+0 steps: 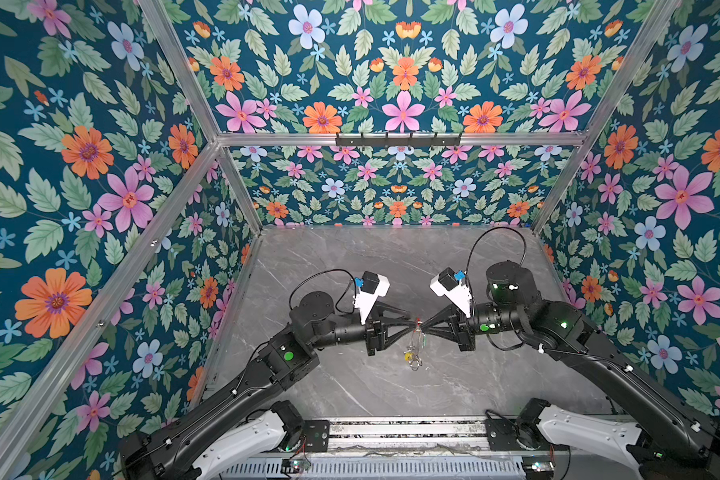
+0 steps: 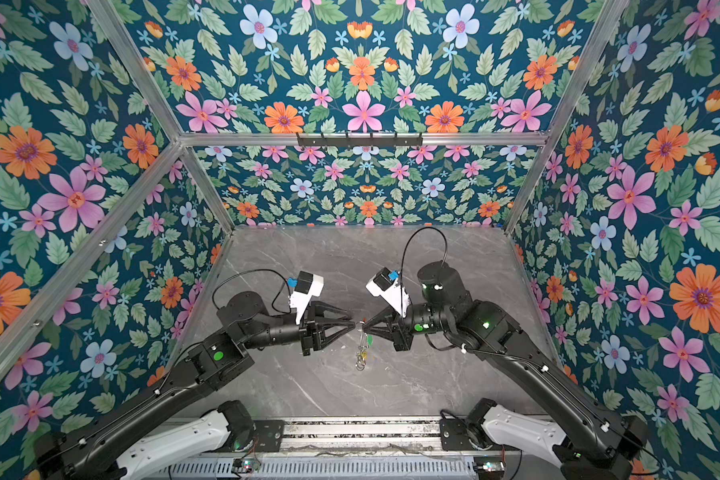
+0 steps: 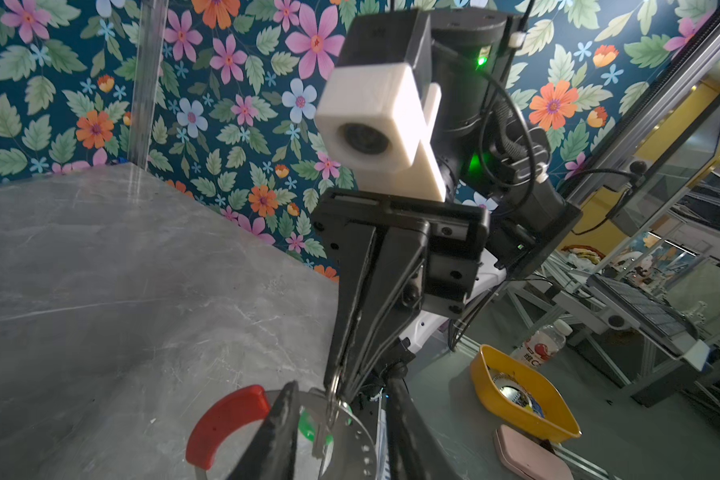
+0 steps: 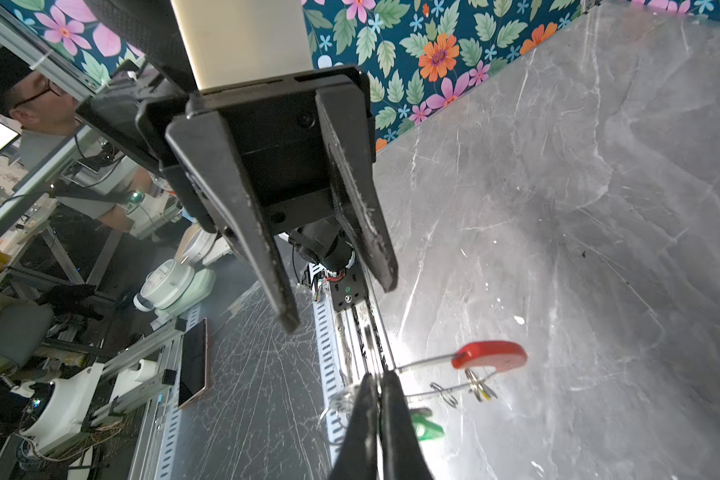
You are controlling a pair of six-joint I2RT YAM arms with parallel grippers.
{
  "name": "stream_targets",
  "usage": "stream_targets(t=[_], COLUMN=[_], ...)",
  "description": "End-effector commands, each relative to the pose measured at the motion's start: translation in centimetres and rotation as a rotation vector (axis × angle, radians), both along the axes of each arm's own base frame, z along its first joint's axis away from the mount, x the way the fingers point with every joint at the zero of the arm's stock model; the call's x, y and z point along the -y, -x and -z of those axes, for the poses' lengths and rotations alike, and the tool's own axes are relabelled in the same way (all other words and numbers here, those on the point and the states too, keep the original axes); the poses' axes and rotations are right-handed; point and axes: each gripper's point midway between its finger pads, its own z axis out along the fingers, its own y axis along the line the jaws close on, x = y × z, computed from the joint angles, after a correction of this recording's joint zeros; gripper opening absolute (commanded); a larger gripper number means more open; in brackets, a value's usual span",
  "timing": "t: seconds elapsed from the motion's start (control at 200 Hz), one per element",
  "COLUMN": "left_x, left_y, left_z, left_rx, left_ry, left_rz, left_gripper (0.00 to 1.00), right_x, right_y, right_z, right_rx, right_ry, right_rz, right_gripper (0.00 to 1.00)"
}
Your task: Remove the keys from the keyring
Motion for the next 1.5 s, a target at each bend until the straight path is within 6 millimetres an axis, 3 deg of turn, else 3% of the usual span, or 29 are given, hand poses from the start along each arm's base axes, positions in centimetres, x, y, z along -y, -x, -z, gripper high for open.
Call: stream_targets(t=[0.0,0.49,1.165,1.385,1.5], left_x=[0.3,1.6,1.7,1.8,1.8], left_y=[0.7,1.1,1.1,1.3,1.4], left_z=[0.7,2.1,2.0,2.1,2.1], left_rx=[-0.001,-0.056,-0.055,-0.047,-0.044], left_ry=[-0.045,-0.151,-0.192,-0.188,-0.183], left_rz=[0.059,0.144,0.165,0.181,0.183], left_gripper=[0.34,0.18,0.13,0.04,0.09], right_x=[0.3,0.0,-0.3,-0.5,-0.7], right_y=[0.2,0.1,-0.1,-0.3,-0.4], right_z=[0.4,1.1,1.6,1.4,1.0], right_rx=[0.011,0.011,0.023,0.034,0.043], right_ry=[0.035,0.091,0.133,0.126,0.117], right_rz=[-0.012,-0.02,-0.02,-0.015,-0.01], right_gripper=[0.0,0.0,0.0,0.0,0.0])
